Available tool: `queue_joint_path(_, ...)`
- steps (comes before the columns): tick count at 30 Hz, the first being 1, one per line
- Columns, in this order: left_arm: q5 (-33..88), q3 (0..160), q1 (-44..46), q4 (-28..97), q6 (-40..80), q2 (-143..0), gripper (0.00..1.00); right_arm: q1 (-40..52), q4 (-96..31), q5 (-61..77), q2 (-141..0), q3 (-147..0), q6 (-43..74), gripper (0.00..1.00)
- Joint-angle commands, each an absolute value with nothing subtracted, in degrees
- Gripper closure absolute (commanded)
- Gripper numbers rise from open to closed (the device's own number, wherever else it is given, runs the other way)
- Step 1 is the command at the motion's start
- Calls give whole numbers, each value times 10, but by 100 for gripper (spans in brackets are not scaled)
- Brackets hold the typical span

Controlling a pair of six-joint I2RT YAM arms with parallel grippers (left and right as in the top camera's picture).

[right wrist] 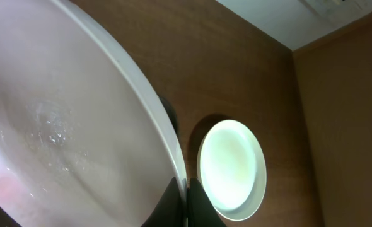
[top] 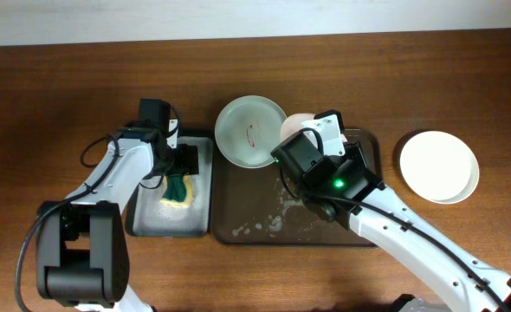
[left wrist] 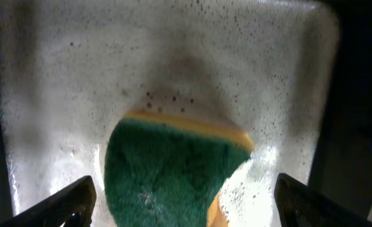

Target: Clean dirty plates on tray and stack at the side

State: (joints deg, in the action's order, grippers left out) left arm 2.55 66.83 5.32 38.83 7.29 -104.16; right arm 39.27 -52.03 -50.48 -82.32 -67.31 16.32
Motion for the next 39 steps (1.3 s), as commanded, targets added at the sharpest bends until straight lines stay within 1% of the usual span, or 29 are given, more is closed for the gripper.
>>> queue_joint_path(1,27,675,50,376,72,-1071,12,397,-518,-506,-811,-685,170,96)
queue_joint_path(2,27,675,50,374,72,-1080,12,397,-518,-506,-811,-685,170,96)
queue_joint_path(3,27,675,50,372,72,-1087,20,397,-518,-506,-811,-685,170,96)
queue_joint_path(5,27,675,50,368,72,-1091,48,397,-519,-506,-811,-685,170,96)
queue_joint_path(6,27,675,50,366,72,-1091,77,397,-519,-506,-811,-685,170,96)
queue_joint_path(7,27,675,50,366,72,-1091,92,397,-519,-506,-811,-685,170,96)
queue_joint_path(8,25,676,50,367,72,-1091,97,397,-519,-506,-811,-685,170,96)
queue_joint_path(9,25,676,50,367,72,-1091,100,397,-519,-506,-811,-685,170,96)
queue_joint_path(14,25,691,50,376,72,-1079,100,397,-519,-506,-811,-685,170,96)
queue_joint_path(15,25,700,50,382,72,-1066,76,397,-519,-506,-811,-685,170,96)
queue_joint_path(16,25,702,50,382,72,-1057,36,397,-519,-506,-811,-685,170,96)
queue_joint_path(17,25,702,50,384,72,-1050,21,397,-518,-506,-811,-685,170,96)
queue_joint_path(18,25,702,50,394,72,-1044,18,397,-518,-506,-811,-685,170,96)
queue_joint_path(21,37,702,50,448,72,-1043,18,397,-518,-506,-811,-685,170,96)
queue_joint_path(24,58,702,53,476,72,-1043,38,397,-519,-506,-811,-685,170,96)
queue_joint_path(25,61,702,54,479,72,-1043,40,397,-519,-506,-811,-685,170,96)
queue_joint_path(28,62,691,70,473,72,-1043,42,397,-518,-506,-811,-685,170,96)
queue_joint_path(33,60,635,88,415,72,-1044,44,397,-521,-505,-811,-685,170,96)
queue_joint_path(35,34,619,88,410,72,-1044,55,397,-521,-505,-811,-685,170,96)
queue_joint_path(36,32,617,88,410,72,-1044,65,397,-521,-505,-811,-685,170,96)
queue_joint_path(38,32,617,87,409,72,-1044,96,397,-521,-502,-811,-685,170,96)
queue_joint_path(39,32,617,88,409,72,-1044,100,397,-521,-499,-811,-685,170,96)
